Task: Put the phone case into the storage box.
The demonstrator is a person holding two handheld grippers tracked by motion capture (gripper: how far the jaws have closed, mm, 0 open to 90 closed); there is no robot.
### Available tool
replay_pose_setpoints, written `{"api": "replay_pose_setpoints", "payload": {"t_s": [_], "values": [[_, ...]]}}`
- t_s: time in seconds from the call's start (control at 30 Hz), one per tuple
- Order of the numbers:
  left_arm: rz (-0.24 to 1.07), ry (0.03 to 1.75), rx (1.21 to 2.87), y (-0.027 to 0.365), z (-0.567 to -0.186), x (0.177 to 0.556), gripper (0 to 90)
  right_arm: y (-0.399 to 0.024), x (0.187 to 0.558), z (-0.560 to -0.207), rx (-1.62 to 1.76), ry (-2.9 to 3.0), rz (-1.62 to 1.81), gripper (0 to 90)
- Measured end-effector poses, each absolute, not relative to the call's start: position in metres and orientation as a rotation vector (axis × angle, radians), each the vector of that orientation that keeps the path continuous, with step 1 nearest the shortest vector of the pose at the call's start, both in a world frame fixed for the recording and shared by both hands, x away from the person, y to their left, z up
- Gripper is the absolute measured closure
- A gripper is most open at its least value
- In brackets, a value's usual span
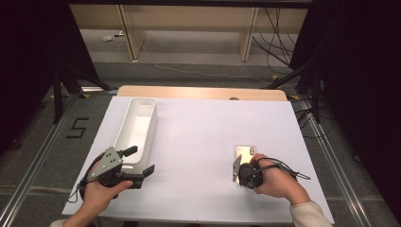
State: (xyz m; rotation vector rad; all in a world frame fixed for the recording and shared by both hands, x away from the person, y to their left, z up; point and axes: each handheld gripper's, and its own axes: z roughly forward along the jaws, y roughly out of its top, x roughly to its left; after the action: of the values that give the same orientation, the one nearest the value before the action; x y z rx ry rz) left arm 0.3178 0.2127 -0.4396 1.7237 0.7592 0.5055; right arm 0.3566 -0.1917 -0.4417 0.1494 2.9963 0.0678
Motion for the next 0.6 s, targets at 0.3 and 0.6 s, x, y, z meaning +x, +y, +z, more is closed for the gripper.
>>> {"api": "replay_pose_setpoints", "payload": {"t_s": [0.3, 0.6], "values": [[0.504, 0.759, 1.725, 0.213, -0.440, 0.318, 8.9, -0.189, 0.355, -0.434, 0.138, 2.943, 0.069, 89.4], [0.507, 0.757, 1.726, 0.213, -0.440, 0.318, 9.0, -0.181, 0.354, -0.426, 0.132, 2.850, 0.100, 89.3]]}}
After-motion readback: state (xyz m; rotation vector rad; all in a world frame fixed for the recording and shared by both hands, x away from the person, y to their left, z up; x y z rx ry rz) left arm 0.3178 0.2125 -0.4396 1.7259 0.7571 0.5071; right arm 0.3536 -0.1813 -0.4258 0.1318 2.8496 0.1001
